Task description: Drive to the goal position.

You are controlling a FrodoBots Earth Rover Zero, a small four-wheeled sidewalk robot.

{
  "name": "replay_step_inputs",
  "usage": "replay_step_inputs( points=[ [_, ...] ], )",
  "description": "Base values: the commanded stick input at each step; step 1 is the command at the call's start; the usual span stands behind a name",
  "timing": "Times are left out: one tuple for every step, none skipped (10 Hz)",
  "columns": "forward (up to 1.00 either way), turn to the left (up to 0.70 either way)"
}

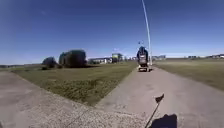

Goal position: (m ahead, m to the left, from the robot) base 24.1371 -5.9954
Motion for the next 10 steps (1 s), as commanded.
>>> replay_step_inputs(
  points=[
    [0.00, -0.57],
    [0.00, -0.13],
    [0.00, 0.00],
    [0.00, 0.00],
    [0.00, 0.00],
    [0.00, 0.00],
    [0.00, 0.00],
    [0.00, 0.00],
    [0.00, 0.00],
    [0.00, 0.00]
  ],
)
